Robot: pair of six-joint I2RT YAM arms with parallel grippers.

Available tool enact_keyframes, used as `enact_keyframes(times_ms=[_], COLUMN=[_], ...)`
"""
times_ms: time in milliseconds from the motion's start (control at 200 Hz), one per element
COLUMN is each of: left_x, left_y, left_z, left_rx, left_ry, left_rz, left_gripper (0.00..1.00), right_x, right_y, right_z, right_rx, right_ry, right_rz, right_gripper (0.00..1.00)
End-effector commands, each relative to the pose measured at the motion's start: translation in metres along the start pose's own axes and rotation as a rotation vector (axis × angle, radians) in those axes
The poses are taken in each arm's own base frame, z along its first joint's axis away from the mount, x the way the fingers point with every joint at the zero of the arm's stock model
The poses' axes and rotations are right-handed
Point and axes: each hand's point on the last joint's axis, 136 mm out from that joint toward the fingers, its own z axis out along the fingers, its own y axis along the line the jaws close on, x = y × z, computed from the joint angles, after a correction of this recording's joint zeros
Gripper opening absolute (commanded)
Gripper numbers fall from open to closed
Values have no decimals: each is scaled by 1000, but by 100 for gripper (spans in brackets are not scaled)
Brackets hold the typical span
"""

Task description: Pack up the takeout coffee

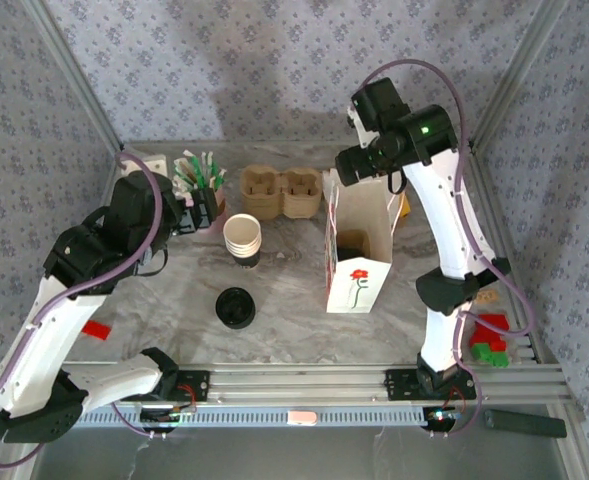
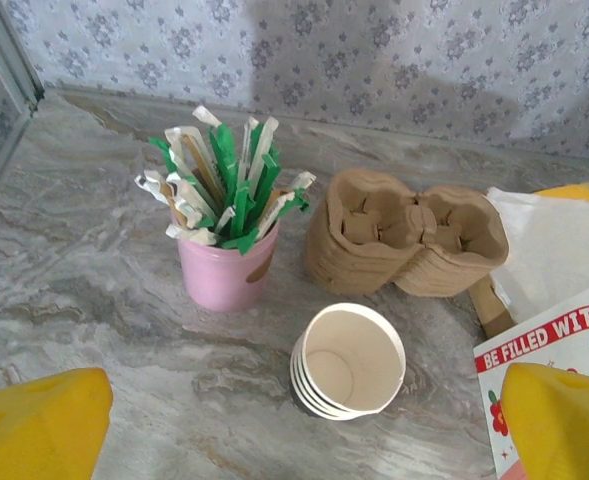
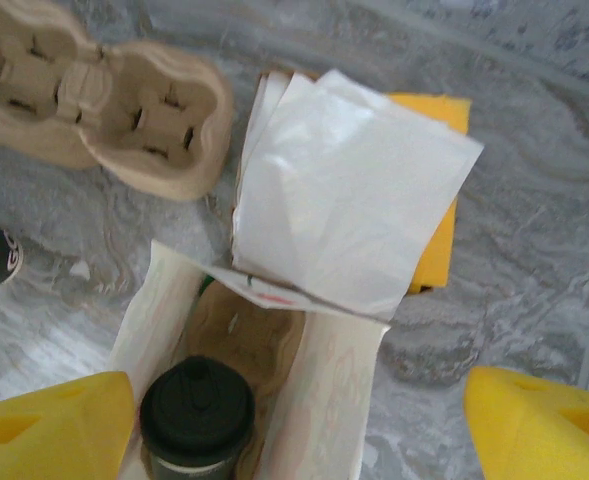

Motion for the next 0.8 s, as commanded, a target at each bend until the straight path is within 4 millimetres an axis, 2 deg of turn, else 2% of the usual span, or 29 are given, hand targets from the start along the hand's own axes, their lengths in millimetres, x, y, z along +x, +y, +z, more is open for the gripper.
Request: enact_keyframes(times_ms=[0,100,195,240,280,350,410,560,795], left_x=[-16,-20,-25,-27,-29,-31,-33,-36,-33], left_y=[10,12,12,13,13,12,12,8,2], left_z=[-18,-21,-23,-25,-25,-26,-27,-26,-5], left_rx=[-20,-31,-33,-34,-37,-36,-39,-33,-1], left_ry=[-63,-79,-89,-97,-101,-104,-106,-96,-3], left_rz=[17,25,34,38,40,48,53,58,-37], left_gripper=[100,99,97,96,95,93,90,83,84], right_x=[-23,-42,-57,-64,-69,-77,-83,-94,-104], right_y=[-13,-10,-1,2,5,11,14,24,56], right_z=[-15,-32,-50,-58,-63,-72,-75,-74,-62], right_rx=[48,11,-63,-94,-119,-171,-195,-244,-352], right_ry=[-115,-227,-330,-374,-411,-462,-492,-517,-492], right_rz=[-2,37,73,91,114,141,150,171,147], right_gripper=[83,78,65,52,37,22,0,0,0])
